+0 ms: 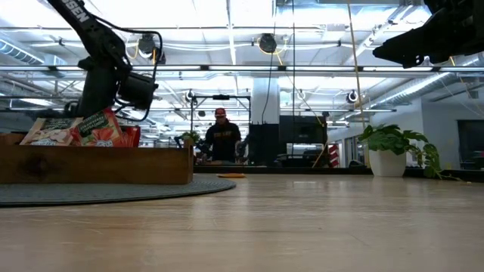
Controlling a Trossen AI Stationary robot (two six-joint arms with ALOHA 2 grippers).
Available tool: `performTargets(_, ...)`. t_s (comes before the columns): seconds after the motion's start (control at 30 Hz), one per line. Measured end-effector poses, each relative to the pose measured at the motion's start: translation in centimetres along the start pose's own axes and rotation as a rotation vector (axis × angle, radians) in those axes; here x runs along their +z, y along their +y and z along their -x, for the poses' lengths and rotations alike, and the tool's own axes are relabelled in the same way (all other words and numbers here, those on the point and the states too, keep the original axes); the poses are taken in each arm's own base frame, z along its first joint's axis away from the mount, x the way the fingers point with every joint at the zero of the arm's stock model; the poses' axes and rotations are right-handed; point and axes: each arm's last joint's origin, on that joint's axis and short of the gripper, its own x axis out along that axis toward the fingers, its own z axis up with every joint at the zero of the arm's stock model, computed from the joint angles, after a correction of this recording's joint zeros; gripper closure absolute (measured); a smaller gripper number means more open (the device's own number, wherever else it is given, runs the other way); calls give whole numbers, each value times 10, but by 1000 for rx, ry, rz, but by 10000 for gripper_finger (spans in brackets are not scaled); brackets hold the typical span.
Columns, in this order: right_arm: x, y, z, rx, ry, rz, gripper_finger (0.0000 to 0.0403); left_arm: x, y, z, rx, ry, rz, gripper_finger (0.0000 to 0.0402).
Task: Pick & Place Tea
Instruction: Put the yellow tea bag into the right section of the wooden organizer
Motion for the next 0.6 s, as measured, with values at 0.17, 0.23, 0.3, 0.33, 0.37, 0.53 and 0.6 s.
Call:
performTargets(0.17,0,0,0,0,0,0,216,7,-2,-12,-63,-6,-22,160)
performTargets(0.23,0,0,0,0,0,0,216,8,0,-15,-50,-8,-27,164)
performTargets(0.3,0,0,0,0,0,0,216,8,1,-16,-49,-10,-27,165)
performTargets(0.33,0,0,0,0,0,0,216,8,1,-17,-50,-13,-26,165)
performTargets(0.37,0,0,0,0,0,0,216,9,1,-17,-55,-16,-23,165)
performTargets(0.53,0,0,0,0,0,0,216,10,2,-21,-64,-58,-1,184)
performTargets(0.6,0,0,0,0,0,0,216,10,2,-22,-57,-64,-6,207)
